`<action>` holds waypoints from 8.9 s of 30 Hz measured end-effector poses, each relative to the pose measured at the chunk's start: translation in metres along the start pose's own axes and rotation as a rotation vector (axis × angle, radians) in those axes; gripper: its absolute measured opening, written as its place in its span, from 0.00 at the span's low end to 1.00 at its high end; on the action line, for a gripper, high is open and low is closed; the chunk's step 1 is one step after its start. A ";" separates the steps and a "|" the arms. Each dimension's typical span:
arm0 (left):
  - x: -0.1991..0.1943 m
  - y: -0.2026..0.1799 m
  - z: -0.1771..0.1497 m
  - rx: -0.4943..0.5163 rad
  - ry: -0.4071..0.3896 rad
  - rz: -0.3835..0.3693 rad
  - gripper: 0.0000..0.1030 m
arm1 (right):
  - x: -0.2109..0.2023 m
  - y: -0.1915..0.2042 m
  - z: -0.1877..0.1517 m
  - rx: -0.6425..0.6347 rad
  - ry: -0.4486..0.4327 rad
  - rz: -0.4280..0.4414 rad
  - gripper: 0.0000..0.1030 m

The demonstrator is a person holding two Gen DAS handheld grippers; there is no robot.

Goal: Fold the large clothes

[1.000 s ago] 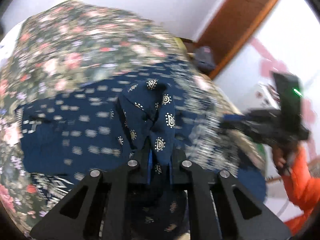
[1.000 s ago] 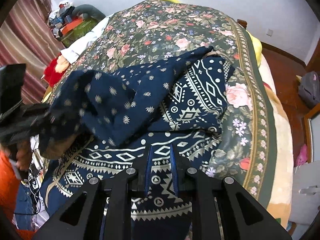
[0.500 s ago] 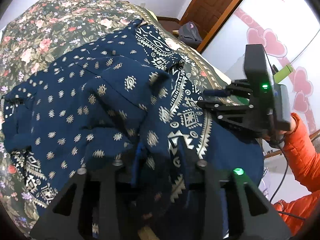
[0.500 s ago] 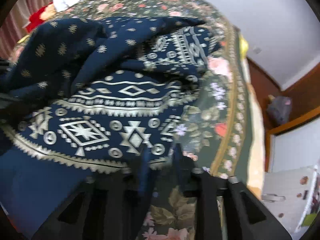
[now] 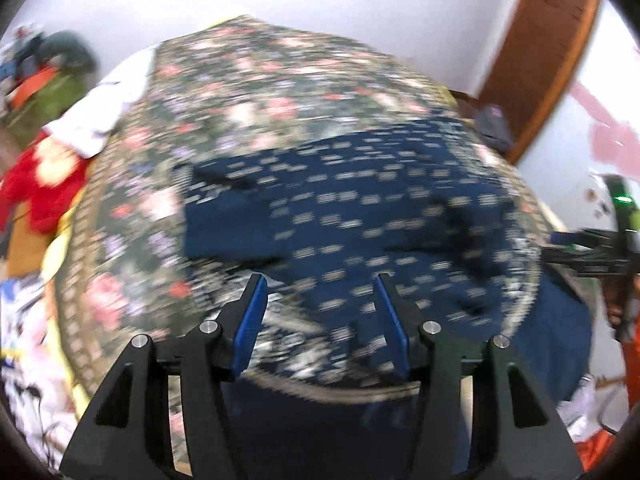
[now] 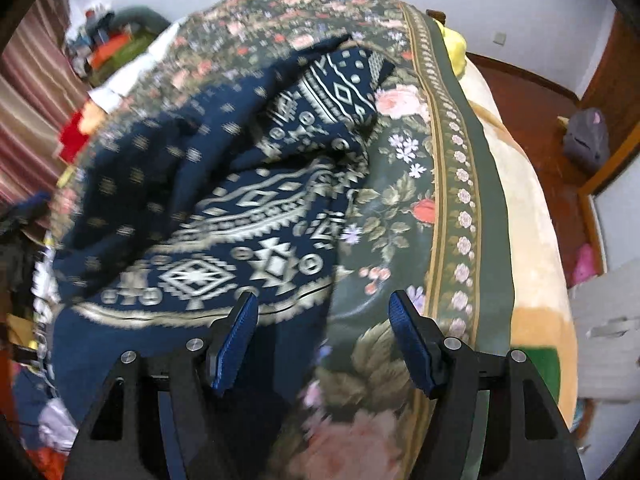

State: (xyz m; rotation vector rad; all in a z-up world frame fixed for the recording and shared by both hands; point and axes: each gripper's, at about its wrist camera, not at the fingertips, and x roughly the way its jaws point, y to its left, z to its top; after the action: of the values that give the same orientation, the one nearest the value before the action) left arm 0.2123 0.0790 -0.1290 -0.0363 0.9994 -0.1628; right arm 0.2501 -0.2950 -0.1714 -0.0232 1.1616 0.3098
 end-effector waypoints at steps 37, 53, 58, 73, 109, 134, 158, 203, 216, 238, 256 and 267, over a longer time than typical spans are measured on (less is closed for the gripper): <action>0.163 0.162 0.072 -0.368 0.077 0.065 0.54 | 0.113 -0.028 0.174 0.179 -0.019 0.062 0.64; 0.155 0.125 0.122 -0.176 -0.075 0.202 0.04 | 0.132 0.002 0.220 0.139 -0.180 0.080 0.18; 0.129 0.131 0.157 -0.196 -0.161 0.196 0.04 | 0.120 0.035 0.256 0.043 -0.279 -0.002 0.17; 0.220 0.223 0.183 -0.318 0.030 0.278 0.13 | 0.189 0.054 0.325 -0.030 -0.286 -0.307 0.80; -0.046 0.085 0.015 -0.135 -0.159 0.167 0.95 | -0.055 0.101 0.072 -0.082 -0.171 0.103 1.00; 0.080 0.090 -0.124 -0.420 0.227 -0.044 0.19 | 0.027 0.082 -0.002 0.037 0.012 0.214 0.29; 0.012 0.123 0.136 -0.364 -0.212 -0.014 0.11 | 0.015 0.084 0.194 0.028 -0.298 0.167 0.08; 0.117 0.188 0.188 -0.288 -0.010 0.195 0.65 | 0.068 -0.011 0.360 0.272 -0.319 0.112 0.09; 0.191 0.115 0.187 -0.118 0.049 0.217 0.65 | 0.103 0.062 0.277 -0.209 -0.146 0.152 0.09; 0.152 0.171 0.243 -0.263 -0.083 0.242 0.65 | 0.115 0.089 0.326 -0.067 -0.262 0.098 0.09; 0.188 0.052 0.160 -0.155 0.068 0.082 0.69 | 0.145 0.142 0.233 -0.312 -0.166 -0.082 0.09; 0.189 0.040 0.151 -0.056 0.026 0.210 0.75 | 0.150 0.139 0.228 -0.340 -0.195 -0.167 0.09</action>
State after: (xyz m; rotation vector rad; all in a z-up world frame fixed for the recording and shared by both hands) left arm 0.4442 0.0832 -0.2092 0.0199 1.0272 0.0565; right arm 0.4740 -0.0873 -0.1959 -0.3788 0.8967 0.3504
